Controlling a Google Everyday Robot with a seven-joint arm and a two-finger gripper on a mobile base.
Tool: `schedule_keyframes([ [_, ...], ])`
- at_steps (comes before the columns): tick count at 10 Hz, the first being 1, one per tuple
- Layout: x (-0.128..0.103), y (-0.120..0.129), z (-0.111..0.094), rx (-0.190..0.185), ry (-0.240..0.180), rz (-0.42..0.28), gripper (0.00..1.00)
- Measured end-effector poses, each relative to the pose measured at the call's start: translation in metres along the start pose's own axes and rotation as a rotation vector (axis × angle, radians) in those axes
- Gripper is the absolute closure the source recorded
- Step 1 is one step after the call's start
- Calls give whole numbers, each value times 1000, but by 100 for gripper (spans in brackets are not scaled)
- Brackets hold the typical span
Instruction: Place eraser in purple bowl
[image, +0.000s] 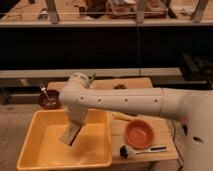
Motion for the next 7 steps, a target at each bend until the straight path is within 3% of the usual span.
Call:
schedule_keyframes([
  [2, 32, -21, -31, 13, 38, -20, 100],
  [5, 96, -62, -46, 25, 87, -27, 100],
  [7, 135, -77, -43, 35, 93, -3, 100],
])
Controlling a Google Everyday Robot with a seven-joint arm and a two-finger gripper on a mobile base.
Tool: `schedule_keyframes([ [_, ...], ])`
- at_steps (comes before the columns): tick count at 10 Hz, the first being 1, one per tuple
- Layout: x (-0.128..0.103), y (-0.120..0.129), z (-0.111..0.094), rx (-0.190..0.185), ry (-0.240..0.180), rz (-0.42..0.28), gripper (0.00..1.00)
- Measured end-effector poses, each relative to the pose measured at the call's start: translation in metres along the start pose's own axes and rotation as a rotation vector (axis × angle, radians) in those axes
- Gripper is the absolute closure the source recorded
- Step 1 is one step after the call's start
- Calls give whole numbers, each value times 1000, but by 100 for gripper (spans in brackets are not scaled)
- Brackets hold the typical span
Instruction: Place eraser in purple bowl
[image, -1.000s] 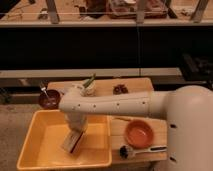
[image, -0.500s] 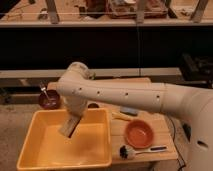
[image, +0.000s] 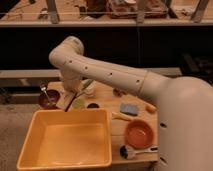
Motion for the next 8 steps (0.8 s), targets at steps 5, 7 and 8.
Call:
schedule_keyframes([
  [5, 60, -28, 27, 66, -31, 46, 100],
  [7, 58, -27, 30, 60, -37, 56, 100],
  [8, 58, -30, 38, 51, -37, 78, 100],
])
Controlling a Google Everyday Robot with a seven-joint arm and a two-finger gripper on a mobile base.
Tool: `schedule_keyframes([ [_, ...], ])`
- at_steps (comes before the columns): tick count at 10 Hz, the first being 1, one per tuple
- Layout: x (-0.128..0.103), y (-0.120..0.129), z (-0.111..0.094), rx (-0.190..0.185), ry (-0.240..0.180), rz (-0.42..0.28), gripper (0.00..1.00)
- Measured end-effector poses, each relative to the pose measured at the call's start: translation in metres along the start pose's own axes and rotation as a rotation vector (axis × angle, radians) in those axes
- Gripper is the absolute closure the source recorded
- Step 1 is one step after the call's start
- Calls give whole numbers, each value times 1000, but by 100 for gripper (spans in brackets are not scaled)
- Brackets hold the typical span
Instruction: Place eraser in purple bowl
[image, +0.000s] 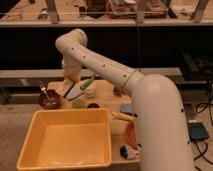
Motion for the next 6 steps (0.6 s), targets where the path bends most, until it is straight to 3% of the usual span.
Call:
schedule_keyframes([
  [6, -2, -30, 114, -55, 5, 176, 100],
])
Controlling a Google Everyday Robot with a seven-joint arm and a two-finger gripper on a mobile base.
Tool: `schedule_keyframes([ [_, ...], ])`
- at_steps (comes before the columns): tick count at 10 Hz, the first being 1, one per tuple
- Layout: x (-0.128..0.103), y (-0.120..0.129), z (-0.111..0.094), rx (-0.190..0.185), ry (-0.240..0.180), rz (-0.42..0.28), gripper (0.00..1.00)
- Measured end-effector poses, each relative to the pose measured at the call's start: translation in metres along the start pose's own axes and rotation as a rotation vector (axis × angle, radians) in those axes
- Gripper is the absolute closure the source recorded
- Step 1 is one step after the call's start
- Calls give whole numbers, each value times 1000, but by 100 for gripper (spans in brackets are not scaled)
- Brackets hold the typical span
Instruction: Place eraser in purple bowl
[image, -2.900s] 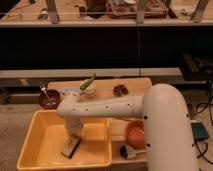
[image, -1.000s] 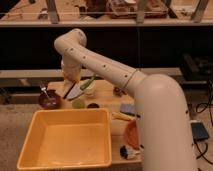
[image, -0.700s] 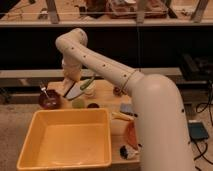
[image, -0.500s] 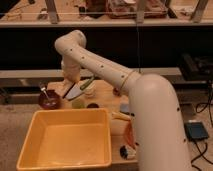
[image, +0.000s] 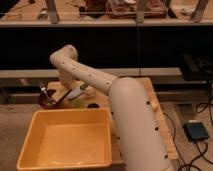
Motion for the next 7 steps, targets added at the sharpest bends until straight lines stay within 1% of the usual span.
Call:
schedule_keyframes([
  [1, -2, -12, 11, -4, -2, 30, 100],
  [2, 0, -17, 13, -5, 6, 51, 100],
  [4, 1, -31, 8, -5, 5, 96, 100],
  [6, -5, -44, 9, -6, -5, 108, 100],
  [7, -10, -54, 10, -8, -10, 110, 98],
])
